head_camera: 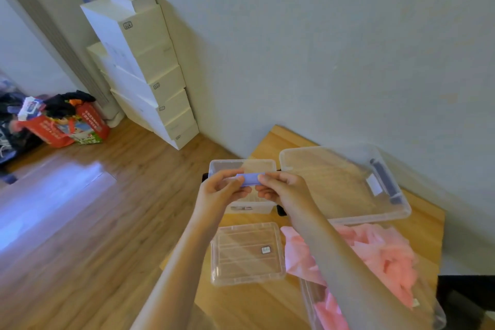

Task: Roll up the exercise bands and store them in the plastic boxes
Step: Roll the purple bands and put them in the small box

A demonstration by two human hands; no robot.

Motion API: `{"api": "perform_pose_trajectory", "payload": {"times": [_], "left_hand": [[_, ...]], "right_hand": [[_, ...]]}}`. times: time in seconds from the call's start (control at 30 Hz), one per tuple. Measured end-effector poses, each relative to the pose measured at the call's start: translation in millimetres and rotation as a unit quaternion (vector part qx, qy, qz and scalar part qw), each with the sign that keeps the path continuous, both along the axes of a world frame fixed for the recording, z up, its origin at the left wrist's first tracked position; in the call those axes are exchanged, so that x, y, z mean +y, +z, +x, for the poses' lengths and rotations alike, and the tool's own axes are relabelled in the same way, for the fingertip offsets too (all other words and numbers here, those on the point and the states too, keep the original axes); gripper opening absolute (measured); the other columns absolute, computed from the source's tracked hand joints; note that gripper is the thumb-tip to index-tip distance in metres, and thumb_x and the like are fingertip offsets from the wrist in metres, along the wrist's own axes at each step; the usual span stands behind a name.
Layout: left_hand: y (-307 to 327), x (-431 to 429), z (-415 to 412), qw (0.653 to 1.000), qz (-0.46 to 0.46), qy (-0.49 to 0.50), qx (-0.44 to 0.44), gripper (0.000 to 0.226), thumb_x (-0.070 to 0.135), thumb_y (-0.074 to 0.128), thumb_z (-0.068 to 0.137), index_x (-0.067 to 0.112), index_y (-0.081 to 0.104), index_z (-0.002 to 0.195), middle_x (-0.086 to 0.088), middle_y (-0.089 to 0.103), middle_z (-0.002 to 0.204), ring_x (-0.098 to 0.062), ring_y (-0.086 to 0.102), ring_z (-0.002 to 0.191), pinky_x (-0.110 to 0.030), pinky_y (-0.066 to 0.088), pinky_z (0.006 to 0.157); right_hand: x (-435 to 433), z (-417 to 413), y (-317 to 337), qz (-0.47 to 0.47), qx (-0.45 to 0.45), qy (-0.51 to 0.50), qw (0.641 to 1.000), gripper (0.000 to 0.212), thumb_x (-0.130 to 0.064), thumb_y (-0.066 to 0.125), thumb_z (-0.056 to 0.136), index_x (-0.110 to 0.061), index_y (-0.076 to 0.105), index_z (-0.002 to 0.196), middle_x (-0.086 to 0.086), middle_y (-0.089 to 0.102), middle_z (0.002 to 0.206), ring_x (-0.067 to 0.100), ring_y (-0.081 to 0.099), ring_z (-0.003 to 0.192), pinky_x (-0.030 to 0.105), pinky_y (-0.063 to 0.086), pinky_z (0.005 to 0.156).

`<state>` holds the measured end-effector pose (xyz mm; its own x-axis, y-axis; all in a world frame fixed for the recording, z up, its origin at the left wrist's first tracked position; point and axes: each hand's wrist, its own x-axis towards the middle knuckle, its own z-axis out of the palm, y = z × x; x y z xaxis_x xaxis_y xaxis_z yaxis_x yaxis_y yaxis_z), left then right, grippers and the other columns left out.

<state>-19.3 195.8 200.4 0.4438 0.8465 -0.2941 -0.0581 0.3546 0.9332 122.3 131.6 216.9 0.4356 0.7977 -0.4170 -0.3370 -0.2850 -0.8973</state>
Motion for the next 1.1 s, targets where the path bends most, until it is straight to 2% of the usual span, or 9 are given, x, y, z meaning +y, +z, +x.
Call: {"api": "perform_pose_trajectory", "payload": {"times": [0.2,0.3,0.43,0.6,0.7,0.8,0.87,0.97,1.1], "left_hand": [[-51,40,-15,0.999,-0.051,0.018,0.006,0.017,0.004,0.063,0.091,0.002,0.068,0.108,-0.016,0.074,0.093,-0.018,0.072,0.082,-0.02,0.056,0.074],[-76,56,-20,0.996,-0.081,0.029,0.005,0.016,0.002,0.062,0.091,0.003,0.069,0.106,-0.016,0.075,0.093,-0.017,0.072,0.08,-0.019,0.056,0.073],[-107,76,-22,0.995,-0.089,0.026,0.036,0.02,0.006,0.064,0.091,0.002,0.069,0.11,-0.017,0.075,0.092,-0.017,0.072,0.078,-0.02,0.057,0.073],[-146,99,-21,0.985,0.038,0.058,0.156,0.008,0.019,0.072,0.087,0.021,0.072,0.095,-0.002,0.075,0.081,-0.017,0.068,0.073,-0.031,0.057,0.073],[-170,109,-22,0.962,0.129,0.106,0.216,0.014,0.019,0.073,0.086,0.029,0.069,0.095,0.01,0.068,0.09,-0.014,0.059,0.083,-0.025,0.049,0.075],[-190,120,-24,0.959,0.136,0.104,0.224,0.027,0.02,0.073,0.086,0.036,0.062,0.104,0.022,0.058,0.107,-0.001,0.053,0.102,-0.019,0.044,0.087],[-208,125,-26,0.971,0.098,0.083,0.203,0.029,0.026,0.072,0.086,0.034,0.062,0.112,0.021,0.06,0.115,0.003,0.054,0.109,-0.03,0.048,0.096],[-231,128,-30,0.979,0.07,0.076,0.178,0.041,0.051,0.072,0.079,0.039,0.064,0.117,0.018,0.061,0.123,-0.015,0.059,0.115,-0.054,0.053,0.089],[-249,126,-30,0.976,0.098,0.089,0.172,0.045,0.066,0.067,0.075,0.042,0.068,0.113,0.024,0.056,0.131,-0.015,0.053,0.125,-0.058,0.05,0.092]], "right_hand": [[41,-12,-53,-0.044,0.006,0.024,0.999,0.007,-0.008,0.065,0.088,-0.012,0.068,0.093,0.011,0.071,0.08,0.014,0.068,0.069,0.018,0.053,0.065],[59,-15,-78,-0.06,0.002,0.04,0.997,0.016,-0.007,0.065,0.088,-0.005,0.068,0.103,0.009,0.071,0.082,0.013,0.069,0.071,0.017,0.053,0.066],[82,-16,-112,-0.088,0.014,0.035,0.995,0.017,-0.005,0.064,0.088,-0.002,0.067,0.105,0.007,0.071,0.082,0.012,0.07,0.07,0.018,0.054,0.068],[108,-11,-152,-0.12,0.03,0.017,0.992,0.013,-0.005,0.065,0.087,-0.004,0.069,0.099,0.007,0.072,0.082,0.015,0.07,0.071,0.021,0.056,0.074],[122,-3,-176,-0.149,0.034,0.004,0.988,0.008,-0.005,0.067,0.086,-0.01,0.069,0.092,0.006,0.072,0.079,0.016,0.07,0.07,0.026,0.055,0.083],[134,2,-202,-0.179,0.042,0.004,0.983,0.008,-0.004,0.068,0.085,-0.009,0.068,0.091,0.005,0.072,0.074,0.016,0.069,0.066,0.029,0.055,0.087],[142,3,-220,-0.195,0.047,0.004,0.98,0.005,-0.004,0.068,0.085,-0.008,0.067,0.088,0.004,0.071,0.068,0.015,0.069,0.063,0.03,0.054,0.089],[154,4,-246,-0.212,0.051,-0.005,0.976,0.006,-0.004,0.067,0.085,-0.009,0.064,0.085,0.003,0.07,0.064,0.014,0.068,0.06,0.029,0.053,0.088],[172,5,-276,-0.241,0.032,0.03,0.97,0.013,-0.002,0.066,0.085,-0.001,0.065,0.098,0.006,0.069,0.073,0.011,0.068,0.055,0.025,0.055,0.08]]}}
